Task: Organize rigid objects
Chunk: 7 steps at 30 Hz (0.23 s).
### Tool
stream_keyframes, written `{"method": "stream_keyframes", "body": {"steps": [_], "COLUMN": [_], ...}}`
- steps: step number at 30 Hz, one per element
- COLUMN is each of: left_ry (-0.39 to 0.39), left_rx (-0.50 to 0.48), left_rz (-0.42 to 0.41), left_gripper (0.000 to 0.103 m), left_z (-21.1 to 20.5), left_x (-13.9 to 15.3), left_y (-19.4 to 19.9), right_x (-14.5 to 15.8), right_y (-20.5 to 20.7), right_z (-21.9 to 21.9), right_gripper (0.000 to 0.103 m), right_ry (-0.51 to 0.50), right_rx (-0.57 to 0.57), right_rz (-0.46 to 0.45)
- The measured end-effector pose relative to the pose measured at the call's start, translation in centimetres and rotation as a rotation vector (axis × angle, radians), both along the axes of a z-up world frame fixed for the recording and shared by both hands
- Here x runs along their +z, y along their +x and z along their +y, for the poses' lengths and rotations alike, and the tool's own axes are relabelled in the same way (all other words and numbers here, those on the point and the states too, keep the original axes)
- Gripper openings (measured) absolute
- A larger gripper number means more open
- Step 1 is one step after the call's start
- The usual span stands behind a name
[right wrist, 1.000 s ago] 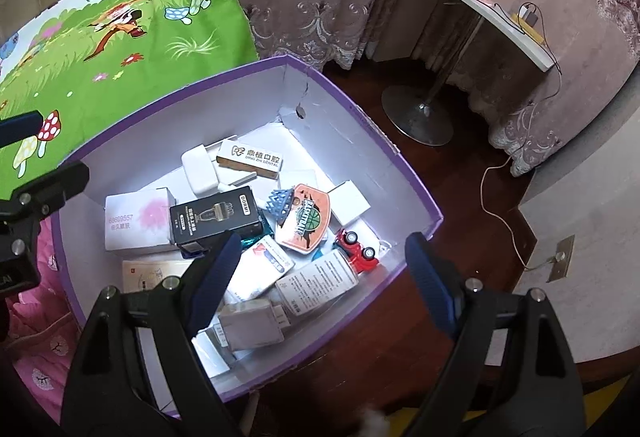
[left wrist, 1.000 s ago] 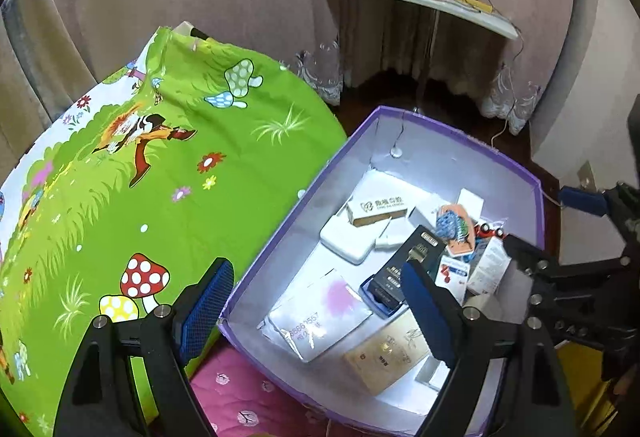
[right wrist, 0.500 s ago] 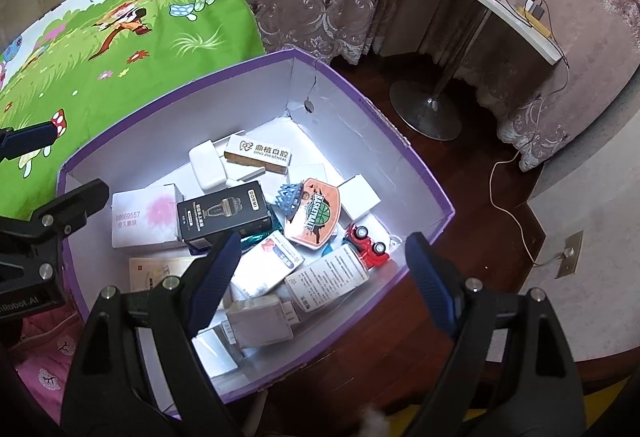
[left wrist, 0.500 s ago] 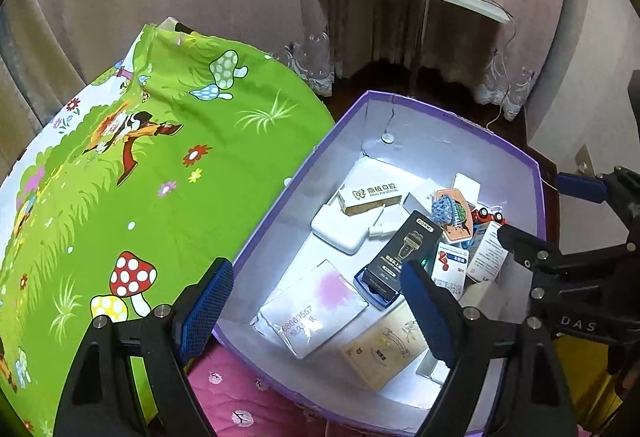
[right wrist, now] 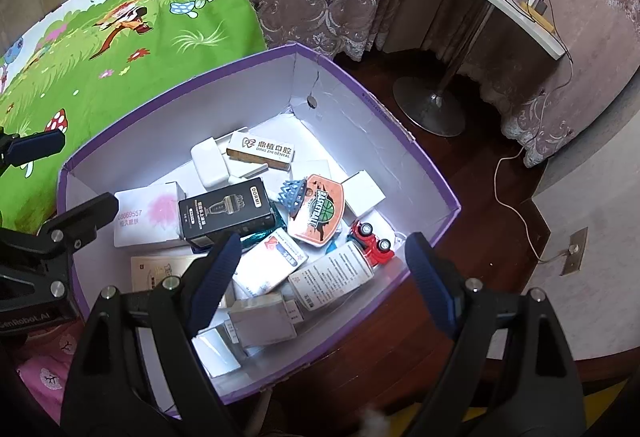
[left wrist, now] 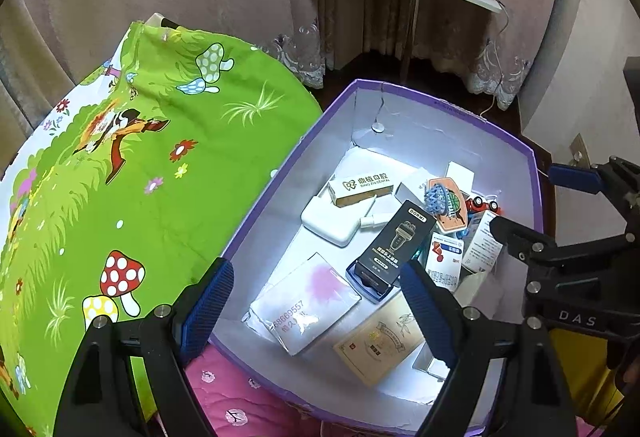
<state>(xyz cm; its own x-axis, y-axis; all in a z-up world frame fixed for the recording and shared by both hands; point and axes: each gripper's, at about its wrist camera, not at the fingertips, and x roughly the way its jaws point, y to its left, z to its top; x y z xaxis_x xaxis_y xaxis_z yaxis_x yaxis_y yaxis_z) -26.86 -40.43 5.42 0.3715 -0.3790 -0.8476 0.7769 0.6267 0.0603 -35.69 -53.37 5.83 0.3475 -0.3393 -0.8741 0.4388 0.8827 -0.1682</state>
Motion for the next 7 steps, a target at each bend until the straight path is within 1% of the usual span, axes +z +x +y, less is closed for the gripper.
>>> {"method": "stream_keyframes", "body": {"steps": [4, 5, 6, 7], "left_ry": [-0.006, -0.016, -0.01, -0.008], "left_rx": [0.012, 0.016, 0.016, 0.01], "left_rz": [0.016, 0.015, 0.011, 0.017], "left_gripper": [0.085, 0.084, 0.082, 0.081], "left_z": [0.03, 0.12, 0.09, 0.05], "left_x": [-0.27, -0.34, -0.47, -0.57], "left_y": [0.2, 0.21, 0.17, 0.12], "right_x": [-0.11, -0.16, -0.21, -0.29], "right_y": [-0.01, -0.02, -0.05, -0.07], "right_z": [-0.02, -0.01, 0.03, 0.05], "right_gripper": [0.086, 0.086, 0.086, 0.086], "right_ry": [0.005, 0.006, 0.007, 0.008], "right_rx": [-0.003, -0.003, -0.005, -0.006], "right_rz": [0.002, 0.002, 0.003, 0.004]}}
